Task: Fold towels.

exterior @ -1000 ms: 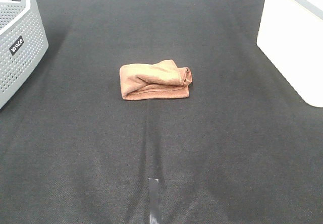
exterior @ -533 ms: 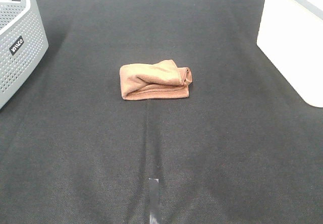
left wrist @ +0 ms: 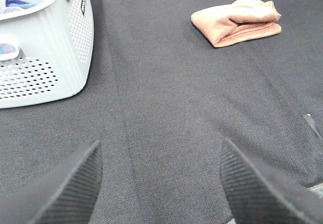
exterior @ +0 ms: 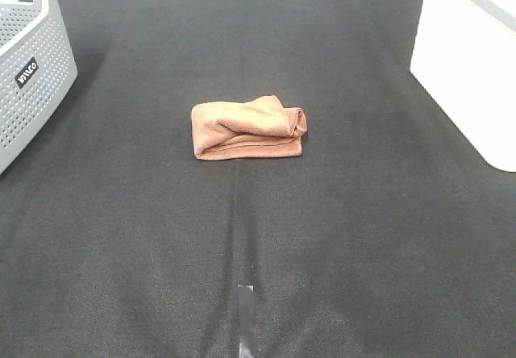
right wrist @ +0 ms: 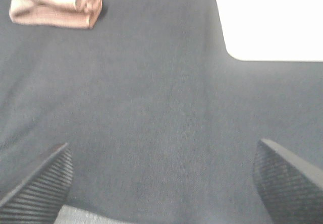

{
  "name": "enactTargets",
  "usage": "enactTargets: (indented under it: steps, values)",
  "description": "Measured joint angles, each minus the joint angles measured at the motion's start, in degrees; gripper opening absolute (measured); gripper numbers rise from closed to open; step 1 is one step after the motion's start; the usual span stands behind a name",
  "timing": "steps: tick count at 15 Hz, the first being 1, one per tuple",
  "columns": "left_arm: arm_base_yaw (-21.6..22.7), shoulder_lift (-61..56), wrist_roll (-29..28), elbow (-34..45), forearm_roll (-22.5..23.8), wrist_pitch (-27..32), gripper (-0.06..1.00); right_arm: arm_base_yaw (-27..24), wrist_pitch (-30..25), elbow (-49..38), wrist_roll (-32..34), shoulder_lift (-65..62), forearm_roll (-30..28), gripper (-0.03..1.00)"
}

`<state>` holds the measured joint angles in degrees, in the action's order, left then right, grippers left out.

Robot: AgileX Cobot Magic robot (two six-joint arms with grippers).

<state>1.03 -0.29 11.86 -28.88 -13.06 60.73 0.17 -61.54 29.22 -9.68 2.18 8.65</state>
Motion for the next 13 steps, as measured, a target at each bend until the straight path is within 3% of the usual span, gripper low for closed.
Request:
enactTargets:
  steps: [13]
  values:
    - [0.11,-0.06,0.0,0.0,0.0,0.0,0.64,0.0,0.0,0.0,0.0,-2.58,0.17,0.91]
